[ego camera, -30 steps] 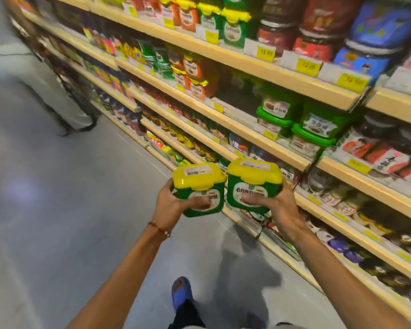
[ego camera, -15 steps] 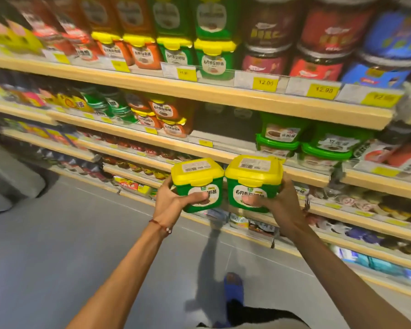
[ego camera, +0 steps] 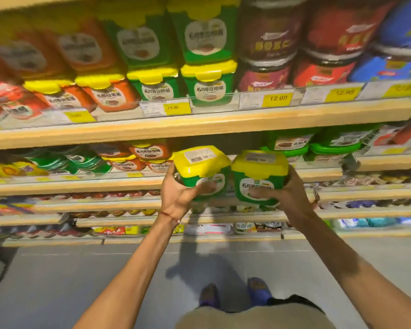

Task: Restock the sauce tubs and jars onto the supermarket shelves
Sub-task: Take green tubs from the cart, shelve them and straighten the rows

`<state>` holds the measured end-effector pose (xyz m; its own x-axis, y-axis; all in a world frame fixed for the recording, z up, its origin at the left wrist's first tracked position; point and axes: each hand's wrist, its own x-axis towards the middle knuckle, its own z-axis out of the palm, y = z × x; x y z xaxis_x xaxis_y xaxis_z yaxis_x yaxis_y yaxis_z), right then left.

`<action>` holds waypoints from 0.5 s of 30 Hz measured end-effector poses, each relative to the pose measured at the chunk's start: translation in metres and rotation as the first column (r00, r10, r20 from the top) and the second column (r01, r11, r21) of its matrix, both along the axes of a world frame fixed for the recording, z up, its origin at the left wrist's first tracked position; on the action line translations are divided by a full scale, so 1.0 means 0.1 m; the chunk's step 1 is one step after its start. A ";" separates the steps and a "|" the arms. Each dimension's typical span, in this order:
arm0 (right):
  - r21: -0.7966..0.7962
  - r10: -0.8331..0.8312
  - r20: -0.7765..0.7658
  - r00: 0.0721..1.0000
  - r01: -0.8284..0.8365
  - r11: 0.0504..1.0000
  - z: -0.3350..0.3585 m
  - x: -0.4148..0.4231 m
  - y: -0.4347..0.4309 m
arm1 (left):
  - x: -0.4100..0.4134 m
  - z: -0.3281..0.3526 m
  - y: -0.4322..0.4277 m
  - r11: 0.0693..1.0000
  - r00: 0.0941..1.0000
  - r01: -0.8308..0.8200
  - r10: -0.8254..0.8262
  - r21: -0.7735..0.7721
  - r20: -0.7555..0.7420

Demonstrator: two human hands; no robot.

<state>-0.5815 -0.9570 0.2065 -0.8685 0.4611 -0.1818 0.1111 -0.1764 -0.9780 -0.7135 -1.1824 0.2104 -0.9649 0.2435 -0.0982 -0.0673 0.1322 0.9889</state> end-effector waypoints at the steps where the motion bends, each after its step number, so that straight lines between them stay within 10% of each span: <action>1: -0.019 -0.025 0.005 1.000 0.025 1.000 -0.02 0.00 -0.06 | -0.07 0.00 0.00 0.999 0.999 0.036 -0.036 0.012 -0.005; 15: 0.064 -0.296 0.038 0.955 0.293 0.954 0.11 -0.02 -0.42 | -0.64 -0.20 0.20 0.949 0.958 0.253 -0.273 -0.186 -0.087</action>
<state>-0.5839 -0.9986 0.2171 -0.6839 0.7058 -0.1847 0.1085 -0.1519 -0.9824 -0.7776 -1.1629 0.1902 -0.8760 0.4788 -0.0575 0.1009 0.2987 0.9490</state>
